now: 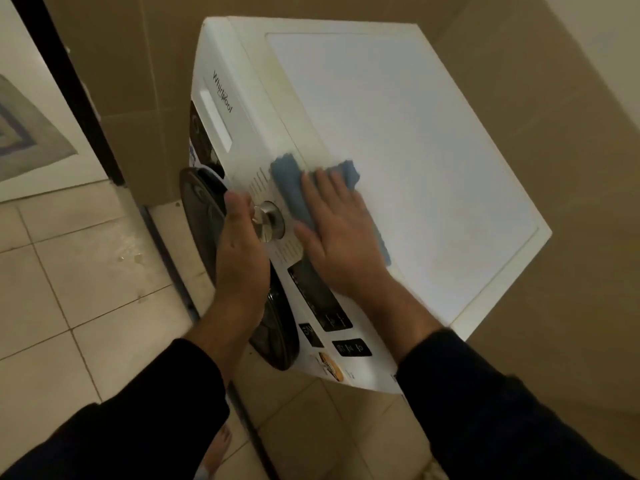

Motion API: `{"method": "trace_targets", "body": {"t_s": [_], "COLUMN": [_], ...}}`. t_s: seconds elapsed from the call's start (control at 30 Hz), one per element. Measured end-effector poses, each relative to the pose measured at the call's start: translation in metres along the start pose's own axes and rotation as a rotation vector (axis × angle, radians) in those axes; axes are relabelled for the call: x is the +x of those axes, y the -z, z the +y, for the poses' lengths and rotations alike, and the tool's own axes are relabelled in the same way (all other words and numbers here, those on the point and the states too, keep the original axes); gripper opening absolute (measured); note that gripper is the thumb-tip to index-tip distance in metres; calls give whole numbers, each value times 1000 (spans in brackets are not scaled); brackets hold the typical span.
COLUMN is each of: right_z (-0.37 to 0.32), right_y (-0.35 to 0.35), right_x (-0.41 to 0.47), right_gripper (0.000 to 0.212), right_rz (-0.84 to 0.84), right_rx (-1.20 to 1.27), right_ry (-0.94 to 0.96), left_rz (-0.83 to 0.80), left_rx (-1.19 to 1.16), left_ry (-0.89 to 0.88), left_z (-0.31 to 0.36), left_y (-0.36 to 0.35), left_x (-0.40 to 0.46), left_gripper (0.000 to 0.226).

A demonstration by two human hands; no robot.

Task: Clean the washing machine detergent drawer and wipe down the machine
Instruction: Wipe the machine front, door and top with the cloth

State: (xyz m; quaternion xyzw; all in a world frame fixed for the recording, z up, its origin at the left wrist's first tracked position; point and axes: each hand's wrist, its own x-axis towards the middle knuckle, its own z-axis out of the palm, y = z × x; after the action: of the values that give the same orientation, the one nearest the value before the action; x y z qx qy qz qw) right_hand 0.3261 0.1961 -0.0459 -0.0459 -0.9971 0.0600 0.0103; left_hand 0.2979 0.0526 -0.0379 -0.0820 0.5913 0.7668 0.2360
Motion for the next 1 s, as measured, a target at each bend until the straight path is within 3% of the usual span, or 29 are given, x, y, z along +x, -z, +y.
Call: {"method": "trace_targets", "body": {"t_s": [0.07,0.17,0.33,0.5,0.6,0.7,0.9,1.0], "right_z": [6,27,22,-4,1,20,9,-8], "right_y": [3,11,9,-4,0,7,3,-3], "right_x": [-44,-82,-38,-33,-87,-119,-66,-72], "right_gripper": [63,67,68,68,68,63,71,63], "right_rz": [-29,-32,13,7,-48,-70,36,8], "right_rx": [-21,22,-25,-53,-72,-32,-88,-80], "right_ry": [66,-54,-317,-250,-151,-242,-525,-426], "left_rz": [28,64,69,19,-19,-43,-136,-177], "left_rx": [19,34,29,56,60,106,109,113], "left_ry": [15,70,101,73,85,105,168,179], "left_z": [-4,-7,-8,-16,-24,-25,-30,-30], "left_y": [-2,1,-1,-20,-25,-24,-19,-11], "left_x": [-4,-7,-21,-38,-44,-52,-66,-75], "left_gripper": [86,74,63,54,65,86,86,93]}}
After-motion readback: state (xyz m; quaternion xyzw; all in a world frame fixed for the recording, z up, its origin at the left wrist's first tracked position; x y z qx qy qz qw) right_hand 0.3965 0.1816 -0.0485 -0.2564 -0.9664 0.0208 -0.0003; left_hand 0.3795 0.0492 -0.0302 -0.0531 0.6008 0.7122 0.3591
